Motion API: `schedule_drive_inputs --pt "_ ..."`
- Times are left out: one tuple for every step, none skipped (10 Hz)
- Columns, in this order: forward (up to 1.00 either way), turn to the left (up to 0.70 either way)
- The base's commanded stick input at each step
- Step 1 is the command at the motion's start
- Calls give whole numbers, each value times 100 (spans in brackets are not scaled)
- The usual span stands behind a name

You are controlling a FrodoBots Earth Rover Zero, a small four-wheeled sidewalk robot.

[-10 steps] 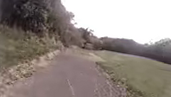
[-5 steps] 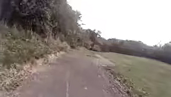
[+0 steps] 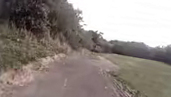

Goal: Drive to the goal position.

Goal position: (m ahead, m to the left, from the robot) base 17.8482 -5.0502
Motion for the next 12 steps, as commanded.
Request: schedule_drive_inputs --pt "100 -14" --pt "100 -22" --pt "100 -25" --pt "100 -27" --pt "100 -22" --pt "100 -12" --pt "100 -9" --pt "100 -8" --pt "100 -9" --pt "100 -11" --pt "100 -17" --pt "100 -20"
